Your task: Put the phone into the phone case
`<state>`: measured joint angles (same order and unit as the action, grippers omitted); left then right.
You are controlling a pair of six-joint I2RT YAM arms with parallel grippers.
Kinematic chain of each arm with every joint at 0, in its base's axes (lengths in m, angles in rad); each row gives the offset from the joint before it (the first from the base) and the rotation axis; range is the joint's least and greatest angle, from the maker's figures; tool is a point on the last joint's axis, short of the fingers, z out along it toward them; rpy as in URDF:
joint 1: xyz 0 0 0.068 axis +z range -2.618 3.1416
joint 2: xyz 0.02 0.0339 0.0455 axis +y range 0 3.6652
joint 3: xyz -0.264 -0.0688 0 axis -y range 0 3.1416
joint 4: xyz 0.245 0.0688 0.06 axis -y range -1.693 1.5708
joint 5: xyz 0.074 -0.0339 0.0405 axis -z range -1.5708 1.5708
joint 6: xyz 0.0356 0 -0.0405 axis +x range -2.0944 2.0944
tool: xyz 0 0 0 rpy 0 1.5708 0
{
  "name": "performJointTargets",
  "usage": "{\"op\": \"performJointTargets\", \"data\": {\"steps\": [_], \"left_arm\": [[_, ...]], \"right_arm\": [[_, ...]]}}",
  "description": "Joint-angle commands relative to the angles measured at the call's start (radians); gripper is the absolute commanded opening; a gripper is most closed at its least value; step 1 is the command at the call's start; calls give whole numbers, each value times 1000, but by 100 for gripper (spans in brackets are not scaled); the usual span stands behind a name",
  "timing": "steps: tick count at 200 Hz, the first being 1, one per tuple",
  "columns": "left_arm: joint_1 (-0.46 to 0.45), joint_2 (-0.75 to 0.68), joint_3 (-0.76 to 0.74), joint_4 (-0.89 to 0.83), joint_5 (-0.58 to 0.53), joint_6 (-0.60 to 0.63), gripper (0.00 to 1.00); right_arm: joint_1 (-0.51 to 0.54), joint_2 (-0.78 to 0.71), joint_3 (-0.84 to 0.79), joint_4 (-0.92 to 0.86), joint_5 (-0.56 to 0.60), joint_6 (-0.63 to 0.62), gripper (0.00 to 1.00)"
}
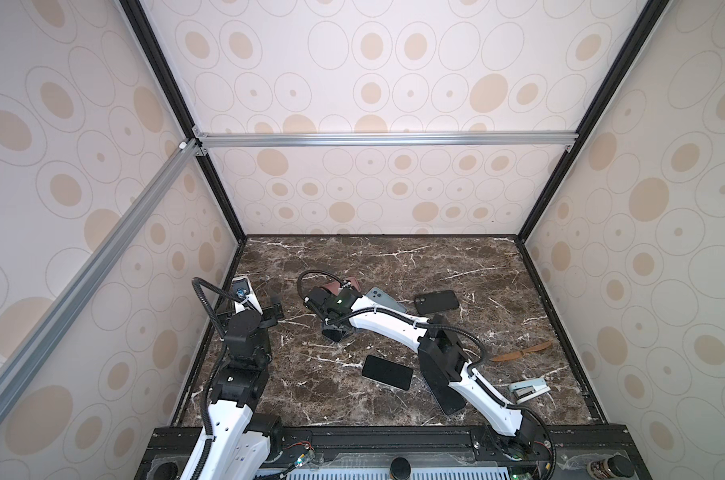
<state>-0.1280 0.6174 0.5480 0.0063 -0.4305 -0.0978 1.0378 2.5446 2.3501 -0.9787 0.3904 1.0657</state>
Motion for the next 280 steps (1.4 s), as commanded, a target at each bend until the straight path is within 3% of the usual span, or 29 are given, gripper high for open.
{"op": "performJointTargets", "data": {"steps": [1,88,148,187,222,280], "left_arm": [[7,-11,3,-1,7,-3,94],[5,-27,-2,1,9,2,94],[5,-28,-4,0,3,6,94],[5,-16,-3,0,15,6,94],[5,-12,-2,-1,26,6,94],[5,17,-3,5,22,4,93]], "right_arm": [[6,38,44,-20,13,34,91],[7,114,64,-30,-19,55,91],[7,118,61,-54,-8,-1,92],[5,34,-89,-67,-5,-34,83],[-12,-88,-286,81,-36,-57,79],[-71,-18,-220,28,-153,-107,80]]}}
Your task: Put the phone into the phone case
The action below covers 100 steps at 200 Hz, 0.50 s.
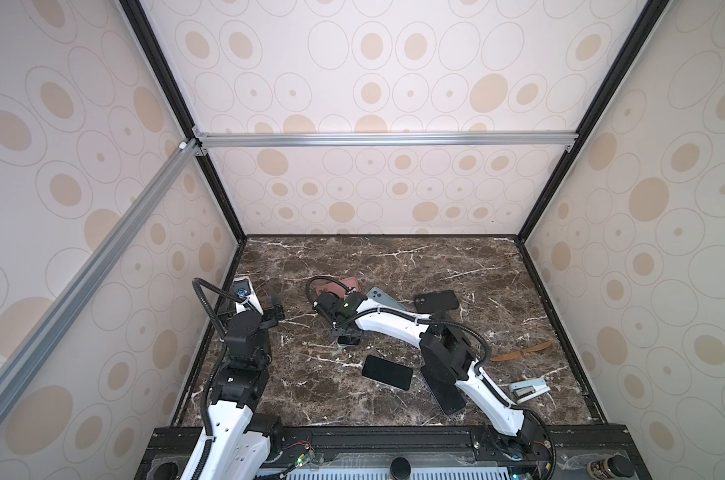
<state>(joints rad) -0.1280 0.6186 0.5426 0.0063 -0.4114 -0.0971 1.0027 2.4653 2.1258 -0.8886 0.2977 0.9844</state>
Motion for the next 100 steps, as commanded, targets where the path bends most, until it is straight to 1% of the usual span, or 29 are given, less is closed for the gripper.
{"op": "performJointTargets", "data": {"steps": [1,6,11,24,42,72,75,80,96,100], "left_arm": [[5,17,3,6,3,4,93],[5,27,6,3,3,3,93],[5,36,9,-1,4,2,93],[5,54,16,-9,15,-2,92],[5,69,19,-16,73,-11,92],[5,131,58,-44,127,-17,91],[5,139,63,-47,135,-18,91],[5,151,72,-53,152,-17,91],[5,193,98,-66,202,-25,91],[5,202,103,-70,218,-27,91]], "right_arm": [[-36,61,4,-60,-62,-26,80],[-41,58,-5,-55,-68,-28,79],[-45,55,-16,-45,-80,-35,76],[-61,43,-49,-6,-124,-53,66],[-81,24,-84,28,-179,-90,50],[-85,-37,-136,42,-162,-188,46],[-85,-47,-147,48,-160,-199,44],[-84,-65,-168,62,-159,-216,42],[-84,-125,-243,124,-169,-280,34],[-84,-140,-261,137,-172,-296,30]]}}
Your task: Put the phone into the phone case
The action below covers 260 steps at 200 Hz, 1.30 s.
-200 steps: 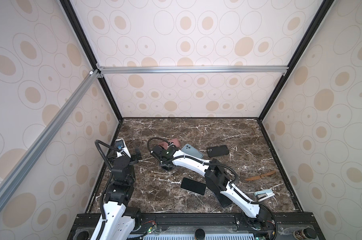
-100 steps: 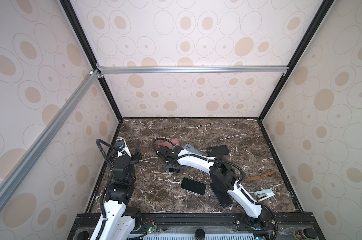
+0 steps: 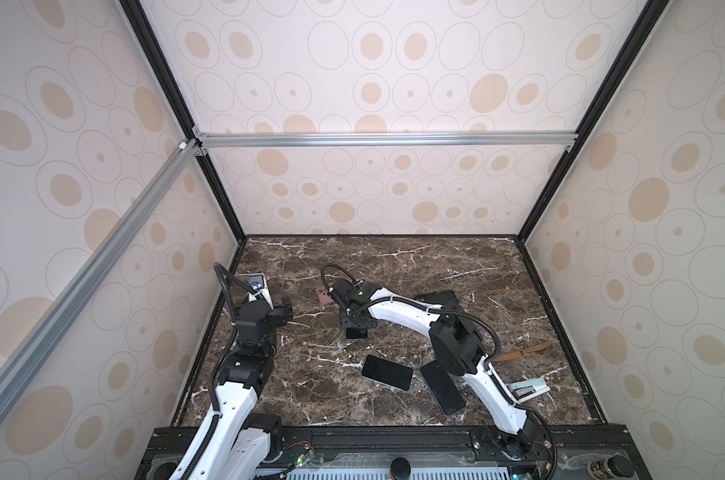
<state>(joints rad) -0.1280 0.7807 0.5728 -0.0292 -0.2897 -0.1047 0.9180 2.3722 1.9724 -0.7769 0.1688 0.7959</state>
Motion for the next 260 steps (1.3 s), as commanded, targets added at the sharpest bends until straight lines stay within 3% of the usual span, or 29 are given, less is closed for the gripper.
{"op": "performJointTargets", "data": {"steps": [1,11,41,96,170,219,260], "left_arm": [[5,41,74,-35,102,-19,91],[5,58,83,-38,148,-17,91],[4,90,106,-43,211,-23,91],[4,146,164,-99,291,-39,92],[-1,271,260,-111,498,-39,90],[-9,350,338,-220,608,-53,88],[-14,432,425,-300,796,-109,83]], "right_arm": [[1,-50,-111,29,-45,-111,29],[1,-80,-146,59,-52,-153,20],[0,-145,-231,131,-60,-265,10],[0,-239,-381,325,-97,-429,9],[1,-374,-559,542,-110,-523,9],[1,-476,-673,680,-79,-615,8],[0,-574,-759,811,-119,-716,8]]}}
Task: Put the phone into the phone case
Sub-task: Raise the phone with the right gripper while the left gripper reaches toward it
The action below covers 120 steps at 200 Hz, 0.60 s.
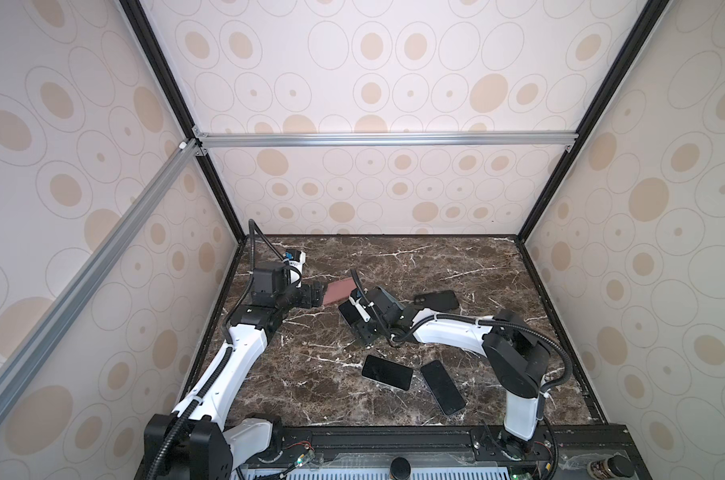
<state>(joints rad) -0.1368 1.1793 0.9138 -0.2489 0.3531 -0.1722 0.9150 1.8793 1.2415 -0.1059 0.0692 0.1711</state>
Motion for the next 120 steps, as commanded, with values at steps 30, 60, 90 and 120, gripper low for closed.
{"op": "performJointTargets", "data": {"steps": [30,60,90,120], "left_arm": [[-10,73,146,-163,251,-63,80],[-14,78,166,-220,307,-62,78],[-15,74,152,-246,325,-68,75],[-17,69,130,-242,355,-78,66]], "right_arm": [[4,-135,-49,170,-95,-160,8],[4,-175,-81,227,-128,-194,8],[5,-209,-97,251,-164,-214,7],[6,-239,-119,288,-193,-223,7]]}}
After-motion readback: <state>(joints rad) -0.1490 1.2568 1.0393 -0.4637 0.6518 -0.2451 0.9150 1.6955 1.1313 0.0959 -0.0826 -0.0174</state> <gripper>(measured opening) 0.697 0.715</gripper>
